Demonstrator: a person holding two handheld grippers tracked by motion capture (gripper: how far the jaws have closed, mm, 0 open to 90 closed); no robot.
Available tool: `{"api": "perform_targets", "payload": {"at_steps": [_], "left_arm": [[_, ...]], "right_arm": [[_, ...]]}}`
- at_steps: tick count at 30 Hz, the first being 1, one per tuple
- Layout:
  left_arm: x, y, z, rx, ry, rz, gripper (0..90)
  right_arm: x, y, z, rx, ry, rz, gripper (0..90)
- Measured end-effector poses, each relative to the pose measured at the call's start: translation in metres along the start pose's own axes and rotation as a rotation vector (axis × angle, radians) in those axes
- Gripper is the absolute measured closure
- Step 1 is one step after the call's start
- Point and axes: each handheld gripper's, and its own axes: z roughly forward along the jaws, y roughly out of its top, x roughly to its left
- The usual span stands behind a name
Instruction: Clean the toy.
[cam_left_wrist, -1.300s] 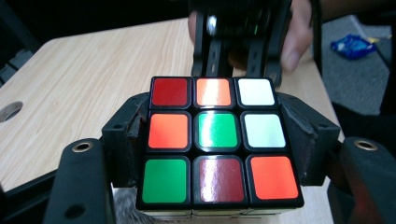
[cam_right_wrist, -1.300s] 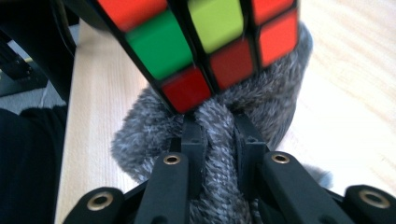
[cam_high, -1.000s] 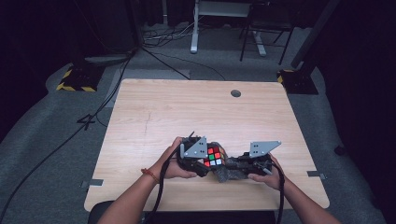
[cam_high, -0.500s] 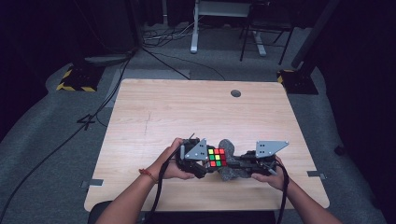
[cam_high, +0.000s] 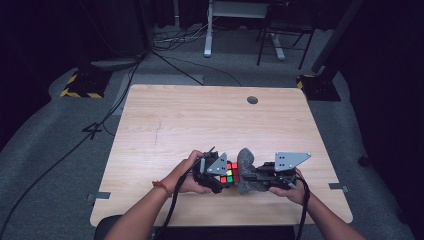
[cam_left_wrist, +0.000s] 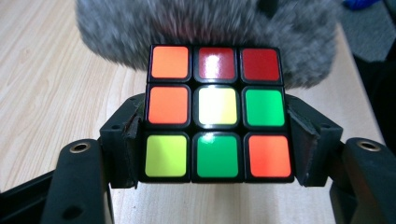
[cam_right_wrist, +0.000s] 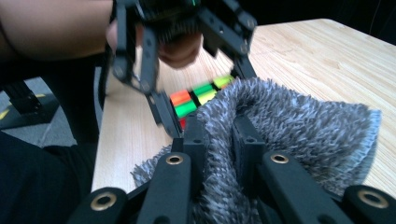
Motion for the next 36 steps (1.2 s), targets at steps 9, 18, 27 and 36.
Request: {"api": "perform_targets", "payload": {"at_steps": [9, 18, 27, 36], "left_arm": [[0.003, 0.0, -0.007, -0.033, 0.034, -0.009, 33.4], [0.005, 0.002, -0.025, -0.117, 0.047, -0.031, 33.5], [0.006, 0.002, -0.027, -0.135, 0.028, -0.032, 33.5], [-0.002, 0.004, -0.016, -0.083, 0.006, 0.006, 33.5]], "right_arm": [[-0.003, 0.0, -0.002, 0.018, -0.027, 0.002, 79.6], [-0.011, -0.014, 0.015, 0.151, -0.024, 0.035, 79.5], [-0.003, -0.001, -0.001, 0.062, -0.011, -0.014, 79.4], [0.004, 0.009, -0.01, -0.002, -0.019, -0.043, 79.3]]}}
